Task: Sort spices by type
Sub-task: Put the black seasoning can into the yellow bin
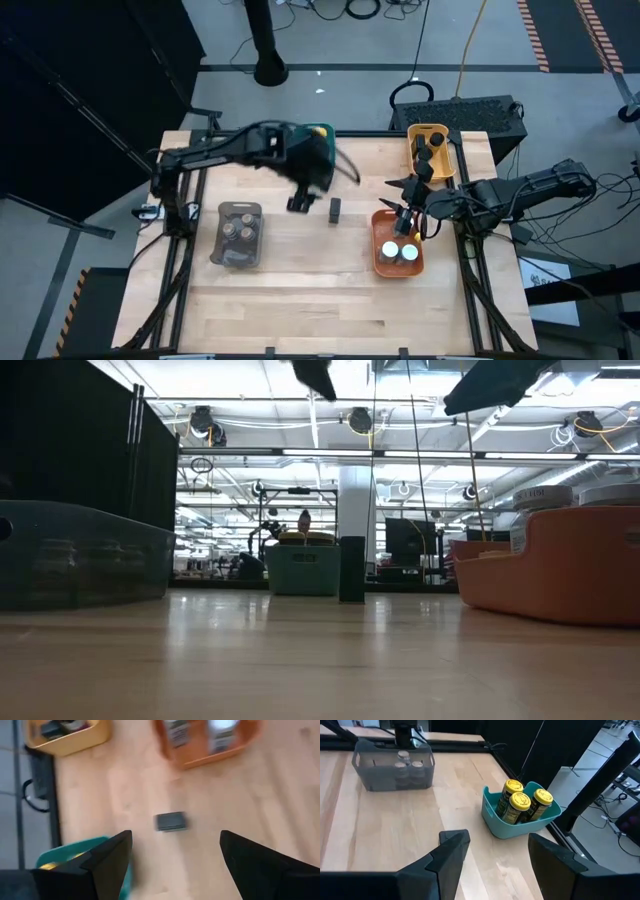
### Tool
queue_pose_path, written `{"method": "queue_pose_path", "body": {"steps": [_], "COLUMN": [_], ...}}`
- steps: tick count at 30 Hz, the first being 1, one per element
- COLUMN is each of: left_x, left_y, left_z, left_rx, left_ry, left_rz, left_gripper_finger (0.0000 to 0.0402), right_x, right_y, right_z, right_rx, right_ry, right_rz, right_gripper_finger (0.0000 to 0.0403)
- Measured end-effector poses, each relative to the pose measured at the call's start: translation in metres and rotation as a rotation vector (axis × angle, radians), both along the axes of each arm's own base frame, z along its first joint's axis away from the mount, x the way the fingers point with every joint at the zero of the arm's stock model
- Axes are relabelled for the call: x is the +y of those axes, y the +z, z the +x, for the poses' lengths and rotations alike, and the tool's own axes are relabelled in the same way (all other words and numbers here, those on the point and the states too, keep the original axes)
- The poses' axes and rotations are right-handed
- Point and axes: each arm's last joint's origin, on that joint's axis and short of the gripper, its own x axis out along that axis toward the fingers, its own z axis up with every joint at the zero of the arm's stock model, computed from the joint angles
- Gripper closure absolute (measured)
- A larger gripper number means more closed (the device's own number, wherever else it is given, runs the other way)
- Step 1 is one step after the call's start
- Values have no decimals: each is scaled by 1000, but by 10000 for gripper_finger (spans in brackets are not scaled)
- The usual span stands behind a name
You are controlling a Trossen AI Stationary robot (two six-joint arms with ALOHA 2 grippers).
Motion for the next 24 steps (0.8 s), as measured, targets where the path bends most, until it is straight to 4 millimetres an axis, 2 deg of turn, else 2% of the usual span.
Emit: {"method": "queue_pose_path", "body": {"steps": [5, 10, 16, 20, 24], "left_x": [-41, -71, -107, -128, -141], "left_y": [0, -14, -48, -75, -87], "left_z": [-22, -58, -106, -123, -131], "left_rx": [19, -21, -232, -336, -343], "left_ry": [-17, 79, 220, 274, 303], "left_rz": [20, 53, -6, -8, -11], "left_gripper_finger": [93, 93, 93, 93, 93], "right_x": [3, 9, 14, 16, 18], "right_y": [2, -1, -8, -11, -8], "right_z": [0, 2, 14, 27, 41], "right_rx": [-24, -30, -43, -102, -170], "right_ry": [9, 13, -14, -43, -47], "right_rz": [14, 60, 108, 166, 270], "right_gripper_finger": [200, 200, 200, 200, 200]}}
